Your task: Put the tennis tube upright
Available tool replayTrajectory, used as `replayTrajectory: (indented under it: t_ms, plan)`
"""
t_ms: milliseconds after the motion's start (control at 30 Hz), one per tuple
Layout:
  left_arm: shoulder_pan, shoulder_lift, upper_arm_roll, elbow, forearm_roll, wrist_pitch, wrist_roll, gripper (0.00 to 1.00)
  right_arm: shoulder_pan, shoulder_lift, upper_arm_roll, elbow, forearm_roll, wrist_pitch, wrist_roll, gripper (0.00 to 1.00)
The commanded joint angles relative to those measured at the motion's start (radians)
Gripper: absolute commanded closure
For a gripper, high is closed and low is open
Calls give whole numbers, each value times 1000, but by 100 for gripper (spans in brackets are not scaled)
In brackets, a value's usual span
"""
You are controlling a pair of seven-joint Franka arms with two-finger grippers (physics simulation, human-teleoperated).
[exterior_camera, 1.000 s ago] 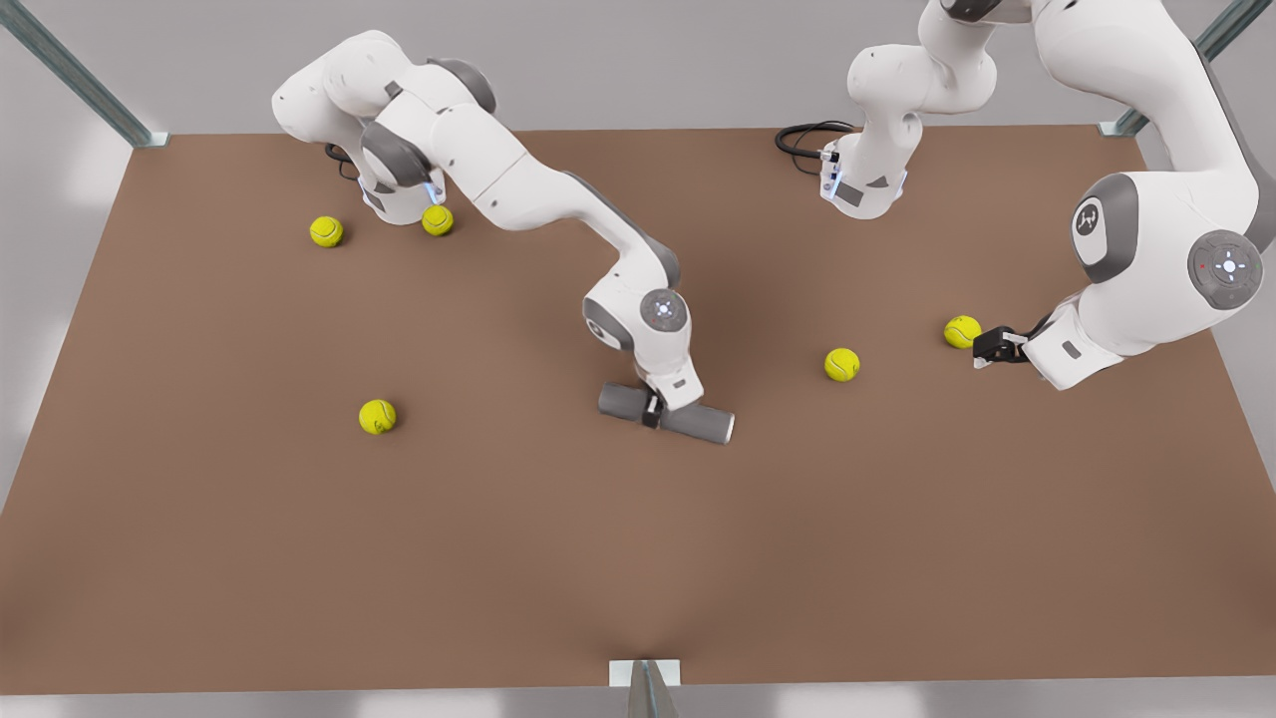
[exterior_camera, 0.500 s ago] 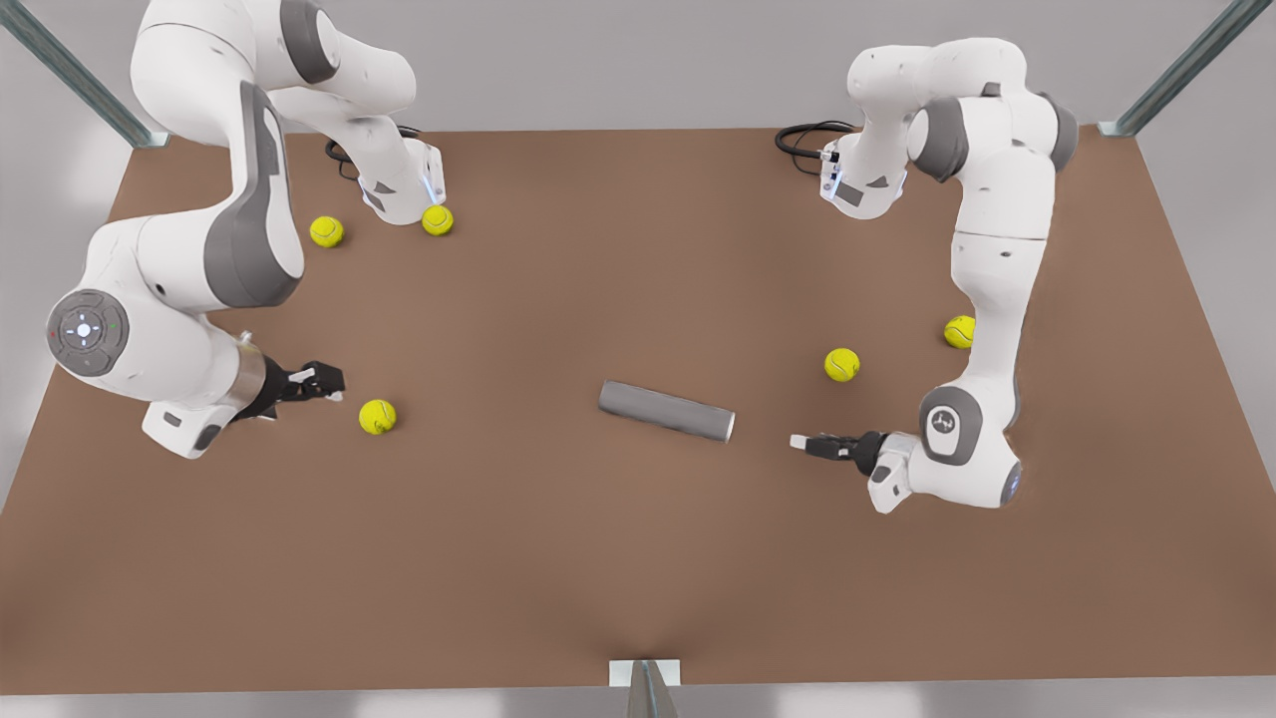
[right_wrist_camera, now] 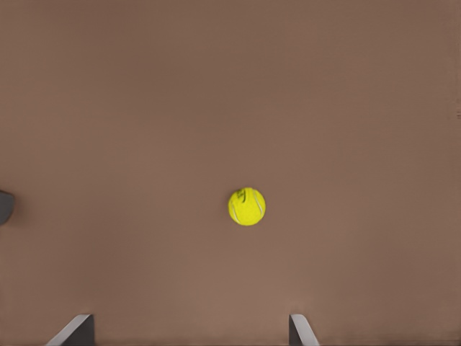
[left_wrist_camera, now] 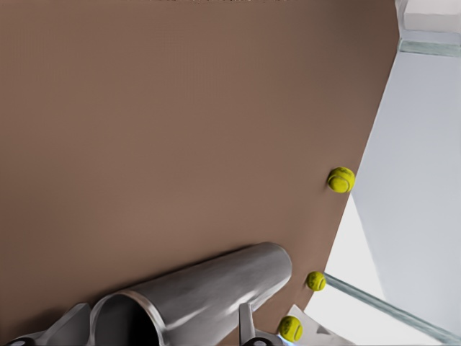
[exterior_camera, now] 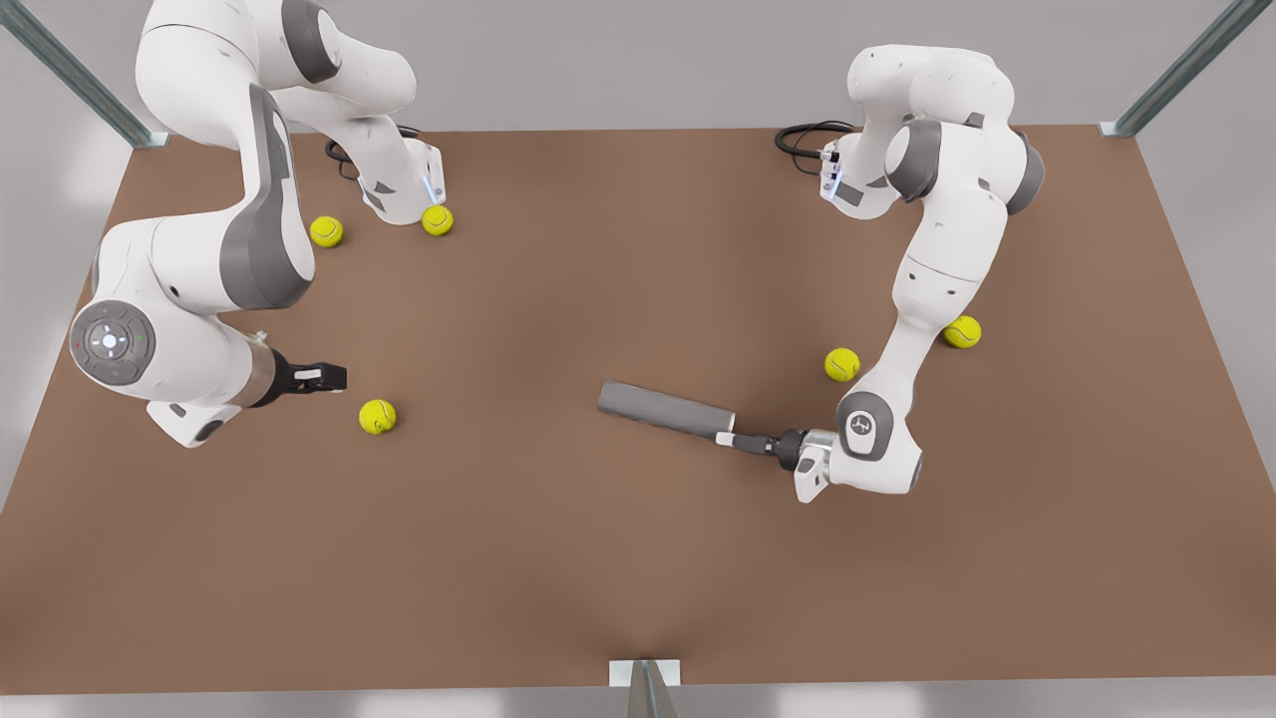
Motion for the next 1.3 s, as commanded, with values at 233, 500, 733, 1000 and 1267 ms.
replayTrajectory:
  t_ms: [233, 500, 733, 1000, 1267]
  plan:
    - [1, -45, 1, -21, 0, -35, 167, 0, 2, -1, 0, -1, -4, -16, 150, 0]
    - [-2, -58, 1, -58, 20, -52, 158, 0, 6, -1, 3, -1, -4, -16, 152, 0]
    - [-57, -52, -14, -53, -29, 2, 157, 0, 8, -1, 3, -1, -4, -16, 150, 0]
    - [-68, -44, -14, -53, -28, 19, 157, 7, 20, -1, 3, -1, -10, -16, 152, 0]
    - [-51, -45, -8, -53, -20, 8, 158, 68, 28, -1, 3, -1, -13, -16, 150, 0]
